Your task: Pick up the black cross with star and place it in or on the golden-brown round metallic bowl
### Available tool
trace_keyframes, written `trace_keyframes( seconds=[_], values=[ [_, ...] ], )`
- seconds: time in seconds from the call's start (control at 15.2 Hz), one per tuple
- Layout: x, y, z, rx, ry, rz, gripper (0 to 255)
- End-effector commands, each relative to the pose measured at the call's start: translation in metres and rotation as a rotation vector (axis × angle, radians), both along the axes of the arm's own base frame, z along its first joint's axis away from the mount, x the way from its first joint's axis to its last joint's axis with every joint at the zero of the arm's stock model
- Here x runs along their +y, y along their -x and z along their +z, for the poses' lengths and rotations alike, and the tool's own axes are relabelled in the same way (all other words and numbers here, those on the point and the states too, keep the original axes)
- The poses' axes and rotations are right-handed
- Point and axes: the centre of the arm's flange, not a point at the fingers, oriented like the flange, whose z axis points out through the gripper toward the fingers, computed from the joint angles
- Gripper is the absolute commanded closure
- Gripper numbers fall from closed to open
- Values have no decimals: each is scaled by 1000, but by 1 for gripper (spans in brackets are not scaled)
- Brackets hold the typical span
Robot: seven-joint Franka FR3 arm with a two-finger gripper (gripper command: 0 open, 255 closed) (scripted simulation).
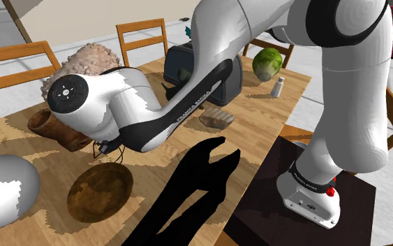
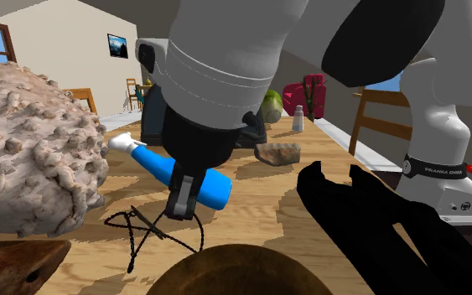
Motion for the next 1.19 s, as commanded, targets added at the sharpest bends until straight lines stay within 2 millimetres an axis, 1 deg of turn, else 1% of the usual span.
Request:
trace_keyframes(
  seconds=[0.0, 1.06, 1.12],
  values=[
    [1, 0, 12, 0, 0, 0, 255],
    [1, 0, 95, 0, 0, 0, 255],
    [11, 9, 94, 0, 0, 0, 255]
  ],
)
